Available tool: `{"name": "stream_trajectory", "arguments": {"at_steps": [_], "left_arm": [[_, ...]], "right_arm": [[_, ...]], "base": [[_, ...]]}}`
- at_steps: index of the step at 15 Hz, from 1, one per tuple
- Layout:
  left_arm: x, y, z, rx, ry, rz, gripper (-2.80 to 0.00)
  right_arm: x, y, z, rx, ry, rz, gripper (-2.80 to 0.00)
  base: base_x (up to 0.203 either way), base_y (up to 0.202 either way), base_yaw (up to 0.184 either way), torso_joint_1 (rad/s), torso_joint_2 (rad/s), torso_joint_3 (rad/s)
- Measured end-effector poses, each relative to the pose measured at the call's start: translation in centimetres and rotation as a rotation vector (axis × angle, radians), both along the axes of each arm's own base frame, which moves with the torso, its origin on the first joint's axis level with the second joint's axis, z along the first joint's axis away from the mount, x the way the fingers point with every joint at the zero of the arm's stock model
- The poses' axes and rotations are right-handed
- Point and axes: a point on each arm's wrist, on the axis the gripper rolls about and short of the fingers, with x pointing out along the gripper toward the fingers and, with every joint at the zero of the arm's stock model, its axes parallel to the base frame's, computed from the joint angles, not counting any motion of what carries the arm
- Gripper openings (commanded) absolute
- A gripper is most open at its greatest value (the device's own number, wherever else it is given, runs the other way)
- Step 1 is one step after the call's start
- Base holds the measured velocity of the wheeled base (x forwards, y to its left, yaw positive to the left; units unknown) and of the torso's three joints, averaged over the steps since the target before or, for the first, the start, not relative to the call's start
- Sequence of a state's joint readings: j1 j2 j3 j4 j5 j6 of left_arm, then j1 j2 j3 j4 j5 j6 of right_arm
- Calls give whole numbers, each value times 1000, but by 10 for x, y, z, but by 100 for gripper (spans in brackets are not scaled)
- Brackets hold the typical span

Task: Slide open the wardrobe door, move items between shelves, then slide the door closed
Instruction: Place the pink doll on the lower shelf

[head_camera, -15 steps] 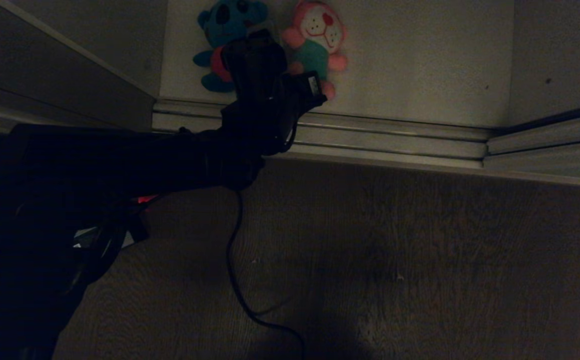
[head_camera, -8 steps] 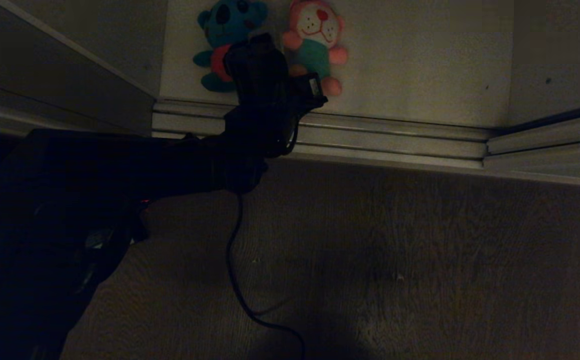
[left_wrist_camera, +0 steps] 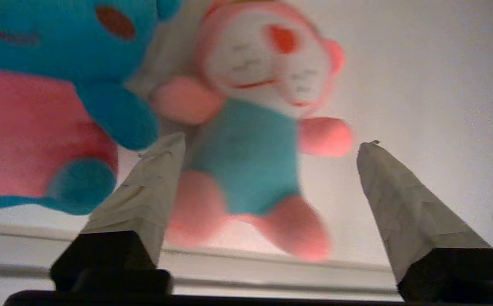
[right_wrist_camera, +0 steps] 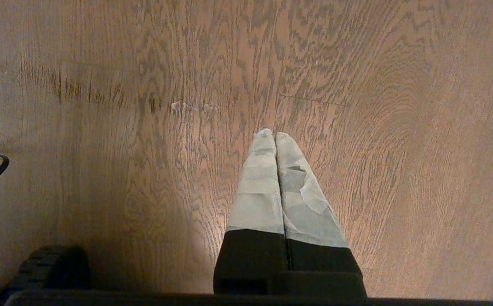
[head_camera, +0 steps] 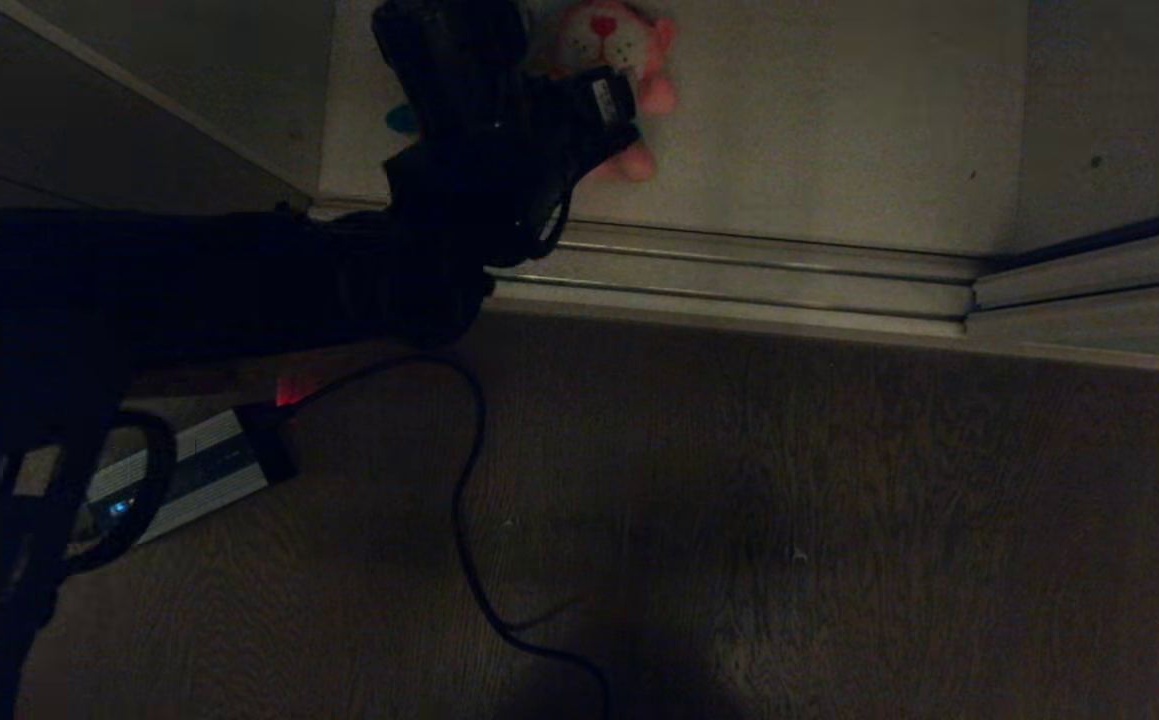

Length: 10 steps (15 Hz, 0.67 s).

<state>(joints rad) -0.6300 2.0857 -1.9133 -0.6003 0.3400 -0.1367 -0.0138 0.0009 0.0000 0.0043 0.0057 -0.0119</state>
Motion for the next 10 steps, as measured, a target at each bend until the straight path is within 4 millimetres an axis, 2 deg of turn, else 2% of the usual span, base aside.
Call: {"name": "stream_trajectory", "arguments": {"at_steps": [1, 5, 7, 10], "left_arm": [[-7, 4, 5, 14, 18, -3, -280], [-45, 24, 7, 185, 241, -45, -280], [-70, 41, -3, 297, 392, -89, -280], [-115, 74, -4, 349, 507, -114, -280]], "right_arm": [[0, 0, 0, 0, 0, 0, -280], [0, 0, 0, 0, 0, 0, -280], [0, 0, 0, 0, 0, 0, -280], [0, 0, 0, 0, 0, 0, -280]], "base": [[0, 0, 0, 0, 0, 0], [0, 0, 0, 0, 0, 0], [0, 0, 0, 0, 0, 0], [0, 0, 0, 0, 0, 0]]}}
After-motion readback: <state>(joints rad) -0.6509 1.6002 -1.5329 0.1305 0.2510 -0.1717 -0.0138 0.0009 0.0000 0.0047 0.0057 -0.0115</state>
